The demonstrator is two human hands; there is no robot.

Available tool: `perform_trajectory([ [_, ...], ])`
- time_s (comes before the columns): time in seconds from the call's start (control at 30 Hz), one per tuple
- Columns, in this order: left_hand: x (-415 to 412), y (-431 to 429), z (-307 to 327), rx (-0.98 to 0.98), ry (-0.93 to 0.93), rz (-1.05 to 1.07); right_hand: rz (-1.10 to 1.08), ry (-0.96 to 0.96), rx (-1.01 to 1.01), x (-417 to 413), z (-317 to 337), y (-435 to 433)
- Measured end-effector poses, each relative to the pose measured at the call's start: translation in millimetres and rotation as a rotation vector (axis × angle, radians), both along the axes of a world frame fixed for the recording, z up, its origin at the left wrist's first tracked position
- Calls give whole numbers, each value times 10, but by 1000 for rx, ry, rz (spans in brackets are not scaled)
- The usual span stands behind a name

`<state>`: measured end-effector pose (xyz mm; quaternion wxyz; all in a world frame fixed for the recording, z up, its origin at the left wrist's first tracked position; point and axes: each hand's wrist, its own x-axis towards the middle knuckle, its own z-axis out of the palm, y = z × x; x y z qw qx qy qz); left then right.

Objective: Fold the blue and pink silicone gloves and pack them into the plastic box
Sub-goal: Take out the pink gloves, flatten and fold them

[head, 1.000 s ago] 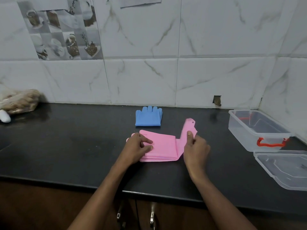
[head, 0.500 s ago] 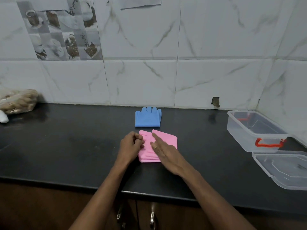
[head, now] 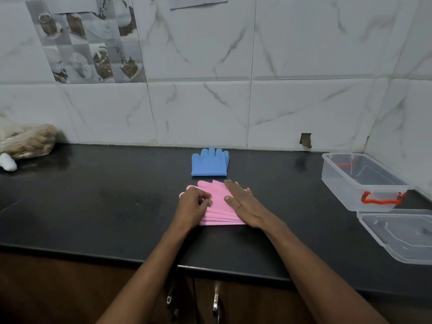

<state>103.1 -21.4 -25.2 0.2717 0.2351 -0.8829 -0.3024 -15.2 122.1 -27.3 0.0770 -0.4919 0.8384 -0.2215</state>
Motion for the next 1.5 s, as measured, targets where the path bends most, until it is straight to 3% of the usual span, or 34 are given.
perform_trajectory([
  [0.13,21,-14,11,14,97,48,93,178,241,1,25,-12],
  [0.23,65,-35,99,-32,311,272,28,85,73,33,58,36],
  [0.3,89,-75,138,-16,157,420,-156,5,-126,38,86,74],
  [0.4,114,-43,153,42,-292,490,-592,31,-228,-21,168,147],
  [0.47,102,2,146,80,-346,477,-702,-97,-248,-99,231,163],
  [0.53,76,40,144,117,-362,439,-644,-187,-184,-175,288,139],
  [0.67,45,167,114,51,-425,347,-276,-54,79,-290,409,-39],
  [0.77,25,225,136,135,-360,324,-106,-19,168,-343,470,-191],
  [0.97,28,263,87,226,-210,267,-68,-222,306,-432,639,-301],
  [1.23,73,233,-6,246,-125,196,-150,-692,244,-519,773,-301],
  [1.37,91,223,11,301,-103,182,-127,-763,340,-542,704,-304],
  [1.5,151,237,-4,343,77,265,-37,-849,194,-568,577,-170],
])
